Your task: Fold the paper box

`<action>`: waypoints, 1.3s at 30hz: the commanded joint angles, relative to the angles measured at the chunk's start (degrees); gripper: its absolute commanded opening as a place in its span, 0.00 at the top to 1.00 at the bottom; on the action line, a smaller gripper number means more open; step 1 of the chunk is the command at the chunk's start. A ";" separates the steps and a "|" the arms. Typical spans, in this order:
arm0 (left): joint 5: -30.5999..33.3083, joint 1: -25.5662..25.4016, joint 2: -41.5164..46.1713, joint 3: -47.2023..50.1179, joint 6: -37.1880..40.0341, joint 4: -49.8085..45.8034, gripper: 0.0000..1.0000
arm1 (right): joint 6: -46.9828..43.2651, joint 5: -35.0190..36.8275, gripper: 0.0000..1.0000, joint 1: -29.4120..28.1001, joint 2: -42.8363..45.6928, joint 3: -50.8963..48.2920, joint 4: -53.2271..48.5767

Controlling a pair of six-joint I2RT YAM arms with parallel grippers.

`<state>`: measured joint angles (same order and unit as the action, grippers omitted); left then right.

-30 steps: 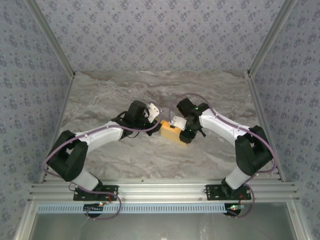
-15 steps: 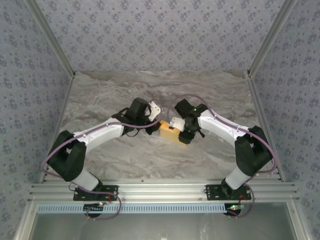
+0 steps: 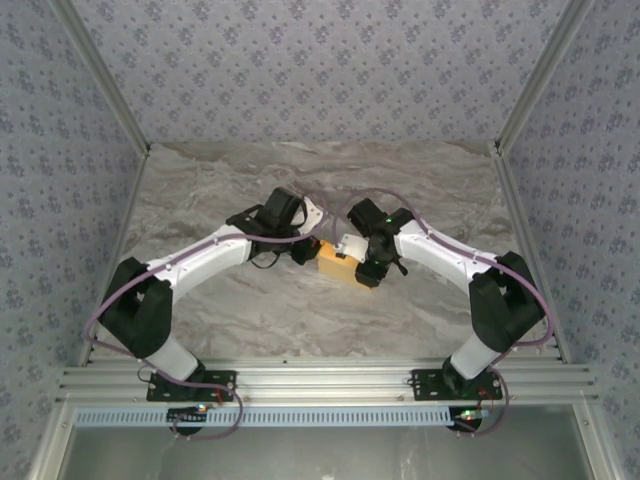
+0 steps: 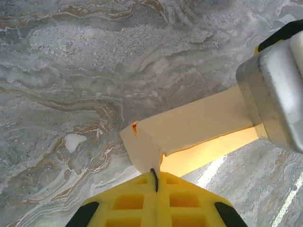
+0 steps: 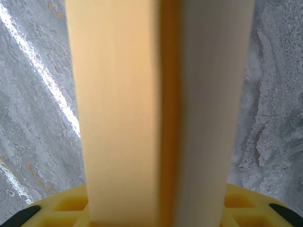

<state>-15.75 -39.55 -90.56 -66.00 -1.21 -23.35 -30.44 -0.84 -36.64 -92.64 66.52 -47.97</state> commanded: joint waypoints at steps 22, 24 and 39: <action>3.98 0.01 9.06 6.96 4.63 8.71 0.43 | -0.22 -3.45 0.55 1.09 -2.04 -1.57 -0.35; 1.18 0.36 10.81 10.89 6.89 13.49 0.42 | -0.36 -4.72 0.53 1.43 -1.72 -1.55 -0.30; 1.57 1.62 4.61 13.89 -0.80 27.36 0.36 | -2.38 -6.58 0.45 2.16 -1.32 -0.32 -1.59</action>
<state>-13.50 -38.30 -84.60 -50.22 -1.65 1.96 -31.51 -6.37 -34.92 -93.78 66.26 -47.57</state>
